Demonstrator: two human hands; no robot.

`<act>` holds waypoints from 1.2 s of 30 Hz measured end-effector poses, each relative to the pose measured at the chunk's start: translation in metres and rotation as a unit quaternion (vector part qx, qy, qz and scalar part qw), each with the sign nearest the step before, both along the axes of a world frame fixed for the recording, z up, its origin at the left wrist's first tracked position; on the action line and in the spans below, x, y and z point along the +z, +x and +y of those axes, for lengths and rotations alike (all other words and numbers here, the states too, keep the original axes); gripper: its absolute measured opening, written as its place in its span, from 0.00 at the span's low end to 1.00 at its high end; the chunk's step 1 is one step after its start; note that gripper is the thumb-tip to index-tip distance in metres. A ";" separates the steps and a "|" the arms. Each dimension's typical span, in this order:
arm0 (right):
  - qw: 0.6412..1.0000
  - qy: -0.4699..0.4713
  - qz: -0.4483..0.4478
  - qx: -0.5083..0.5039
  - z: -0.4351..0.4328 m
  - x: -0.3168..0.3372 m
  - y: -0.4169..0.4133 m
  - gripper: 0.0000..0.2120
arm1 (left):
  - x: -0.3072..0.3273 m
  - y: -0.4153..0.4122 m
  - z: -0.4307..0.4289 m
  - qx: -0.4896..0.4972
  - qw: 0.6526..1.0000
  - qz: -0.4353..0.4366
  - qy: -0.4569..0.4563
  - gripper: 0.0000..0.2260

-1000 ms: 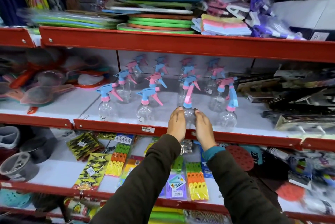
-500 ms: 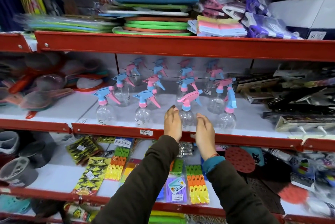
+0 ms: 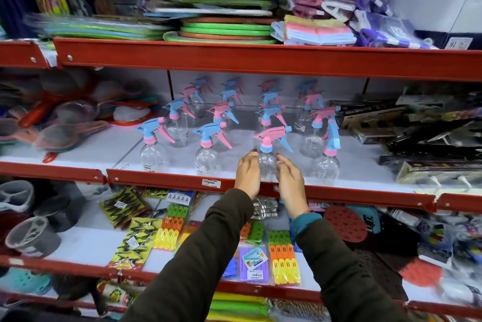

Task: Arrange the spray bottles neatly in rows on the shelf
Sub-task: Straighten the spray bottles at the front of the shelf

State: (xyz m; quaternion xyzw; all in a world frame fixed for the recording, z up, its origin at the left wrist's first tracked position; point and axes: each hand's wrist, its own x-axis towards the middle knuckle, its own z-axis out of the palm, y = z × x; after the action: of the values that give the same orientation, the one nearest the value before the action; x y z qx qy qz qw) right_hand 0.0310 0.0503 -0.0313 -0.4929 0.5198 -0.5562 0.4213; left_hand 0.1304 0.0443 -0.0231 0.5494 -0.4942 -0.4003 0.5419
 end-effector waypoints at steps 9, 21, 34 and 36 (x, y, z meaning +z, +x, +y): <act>1.000 -0.010 0.024 0.016 0.005 0.000 0.000 0.20 | 0.003 0.001 0.003 -0.024 0.999 -0.024 0.009 0.22; 0.988 -0.113 -0.054 -0.090 0.042 -0.017 -0.050 0.14 | -0.016 -0.056 0.051 0.116 0.976 0.037 -0.180 0.11; 0.995 0.028 0.099 0.006 -0.012 0.019 -0.141 0.22 | 0.012 -0.149 0.019 -0.062 0.997 -0.035 0.028 0.25; 0.994 0.029 0.106 0.020 -0.010 0.019 -0.143 0.18 | 0.012 -0.152 0.014 -0.064 0.996 -0.045 0.044 0.25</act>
State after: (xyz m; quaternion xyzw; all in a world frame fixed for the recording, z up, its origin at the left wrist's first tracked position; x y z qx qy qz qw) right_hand -0.1124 0.0399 -0.0126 -0.5469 0.5677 -0.4767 0.3890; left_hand -0.0219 0.0580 -0.0112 0.5571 -0.5342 -0.4305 0.4680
